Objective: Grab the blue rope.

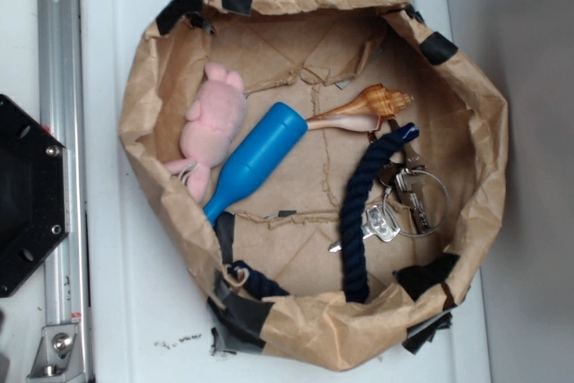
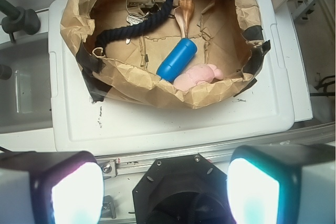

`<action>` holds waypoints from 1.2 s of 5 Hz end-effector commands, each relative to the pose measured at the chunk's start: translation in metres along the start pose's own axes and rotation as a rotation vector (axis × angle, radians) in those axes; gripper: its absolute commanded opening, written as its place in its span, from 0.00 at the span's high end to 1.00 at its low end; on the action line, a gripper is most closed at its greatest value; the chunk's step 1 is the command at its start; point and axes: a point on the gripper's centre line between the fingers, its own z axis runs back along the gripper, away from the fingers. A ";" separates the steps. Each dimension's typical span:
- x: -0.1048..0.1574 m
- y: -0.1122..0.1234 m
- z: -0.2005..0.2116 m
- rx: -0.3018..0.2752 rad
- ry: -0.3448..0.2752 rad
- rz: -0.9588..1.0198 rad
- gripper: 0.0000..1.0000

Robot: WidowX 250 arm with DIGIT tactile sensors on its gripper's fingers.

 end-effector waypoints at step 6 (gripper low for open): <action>0.126 -0.014 -0.121 -0.006 -0.143 0.524 0.00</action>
